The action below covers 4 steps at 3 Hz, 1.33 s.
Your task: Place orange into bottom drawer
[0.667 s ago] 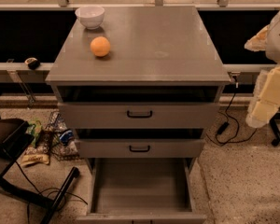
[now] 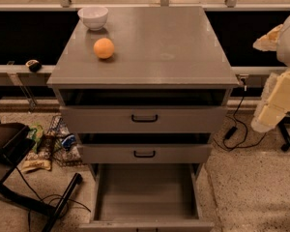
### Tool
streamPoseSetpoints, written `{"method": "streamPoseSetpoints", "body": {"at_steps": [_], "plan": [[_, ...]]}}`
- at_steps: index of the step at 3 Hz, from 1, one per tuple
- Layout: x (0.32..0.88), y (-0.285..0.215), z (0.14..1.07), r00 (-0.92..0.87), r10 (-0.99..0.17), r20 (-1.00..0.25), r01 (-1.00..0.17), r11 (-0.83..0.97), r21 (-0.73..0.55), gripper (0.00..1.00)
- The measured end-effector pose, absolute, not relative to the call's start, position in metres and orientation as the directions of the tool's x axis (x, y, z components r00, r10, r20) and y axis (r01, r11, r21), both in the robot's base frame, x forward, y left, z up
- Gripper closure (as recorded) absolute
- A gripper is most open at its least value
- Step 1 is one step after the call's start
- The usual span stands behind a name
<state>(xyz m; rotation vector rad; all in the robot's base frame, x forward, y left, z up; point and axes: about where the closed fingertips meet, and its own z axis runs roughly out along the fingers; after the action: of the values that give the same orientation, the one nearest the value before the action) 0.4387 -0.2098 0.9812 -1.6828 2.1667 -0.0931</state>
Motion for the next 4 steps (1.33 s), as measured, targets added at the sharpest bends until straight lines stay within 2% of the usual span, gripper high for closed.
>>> {"method": "streamPoseSetpoints", "body": {"at_steps": [1, 2, 3, 4], "plan": [[0.447, -0.188, 0.974, -0.109, -0.914, -0.391, -0.908, 0.252, -0.335, 0.00], [0.494, -0.138, 0.982, 0.064, -0.826, -0.560, -0.884, 0.214, -0.417, 0.00], [0.559, -0.098, 1.007, 0.169, -0.740, -0.651, -0.845, 0.231, -0.482, 0.00], [0.614, -0.062, 1.030, 0.153, -0.725, -0.671, -0.839, 0.263, -0.476, 0.00]]}}
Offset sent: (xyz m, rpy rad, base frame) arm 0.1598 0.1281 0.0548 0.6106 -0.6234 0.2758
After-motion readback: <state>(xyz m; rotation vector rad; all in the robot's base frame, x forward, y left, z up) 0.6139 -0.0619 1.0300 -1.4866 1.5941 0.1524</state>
